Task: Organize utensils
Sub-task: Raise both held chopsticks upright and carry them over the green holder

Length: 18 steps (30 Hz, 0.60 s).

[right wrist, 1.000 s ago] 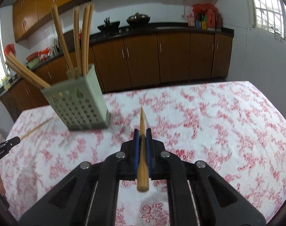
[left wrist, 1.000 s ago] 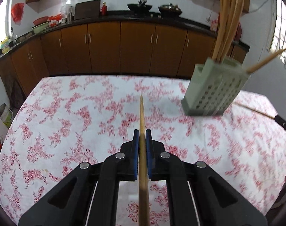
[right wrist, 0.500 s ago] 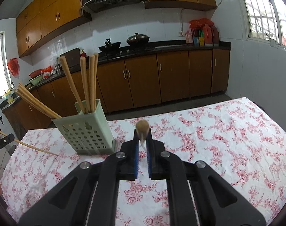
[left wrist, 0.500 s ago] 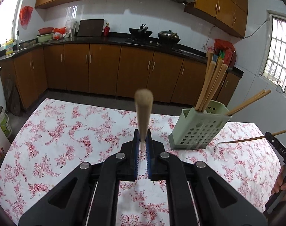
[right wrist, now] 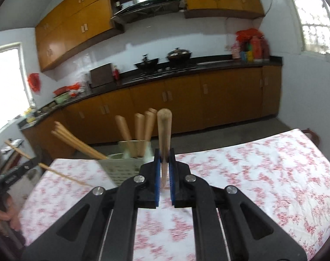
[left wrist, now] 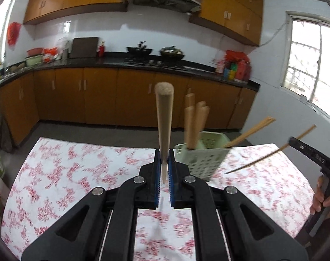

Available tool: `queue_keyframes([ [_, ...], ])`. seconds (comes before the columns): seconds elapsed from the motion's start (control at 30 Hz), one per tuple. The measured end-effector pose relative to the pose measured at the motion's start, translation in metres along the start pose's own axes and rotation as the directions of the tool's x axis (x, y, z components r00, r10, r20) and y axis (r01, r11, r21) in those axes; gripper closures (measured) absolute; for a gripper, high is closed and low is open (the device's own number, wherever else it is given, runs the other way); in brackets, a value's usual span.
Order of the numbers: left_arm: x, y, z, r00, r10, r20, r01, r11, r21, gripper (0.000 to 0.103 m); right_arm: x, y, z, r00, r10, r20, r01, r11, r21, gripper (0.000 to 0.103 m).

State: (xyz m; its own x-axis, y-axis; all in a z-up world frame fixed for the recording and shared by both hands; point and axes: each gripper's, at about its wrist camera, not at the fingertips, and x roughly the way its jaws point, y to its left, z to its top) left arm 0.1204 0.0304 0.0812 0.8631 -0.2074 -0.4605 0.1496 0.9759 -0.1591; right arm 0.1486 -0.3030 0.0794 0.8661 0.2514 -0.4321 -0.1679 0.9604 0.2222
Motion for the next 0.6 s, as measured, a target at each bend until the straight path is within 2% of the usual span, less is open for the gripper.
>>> queue_keyframes([
  [0.17, -0.015, -0.021, 0.013, 0.998, -0.065, 0.009, 0.065, 0.997, 0.044, 0.096, -0.021, 0.022, 0.019, 0.995, 0.102, -0.012, -0.103, 0.993, -0.049, 0.095],
  [0.27, -0.022, -0.032, 0.023, 0.994, -0.099, 0.036, 0.097, 0.994, 0.052, 0.096, -0.031, 0.030, 0.031, 0.989, 0.146, 0.016, -0.145, 0.988, -0.052, 0.095],
  [0.4, -0.023, -0.043, 0.045, 0.987, -0.111, 0.114, 0.106, 0.993, 0.054, 0.096, -0.034, 0.040, 0.051, 0.985, 0.148, 0.085, -0.144, 0.988, -0.058, 0.095],
  [0.5, -0.021, -0.050, 0.059, 0.981, -0.090, 0.174, 0.080, 0.995, 0.065, 0.096, -0.030, 0.047, 0.063, 0.984, 0.128, 0.120, -0.121, 0.990, -0.069, 0.095],
  [0.6, -0.006, -0.054, 0.067, 0.981, -0.081, 0.174, 0.072, 0.995, 0.062, 0.096, -0.014, 0.053, 0.069, 0.988, 0.093, 0.123, -0.082, 0.993, -0.087, 0.095],
])
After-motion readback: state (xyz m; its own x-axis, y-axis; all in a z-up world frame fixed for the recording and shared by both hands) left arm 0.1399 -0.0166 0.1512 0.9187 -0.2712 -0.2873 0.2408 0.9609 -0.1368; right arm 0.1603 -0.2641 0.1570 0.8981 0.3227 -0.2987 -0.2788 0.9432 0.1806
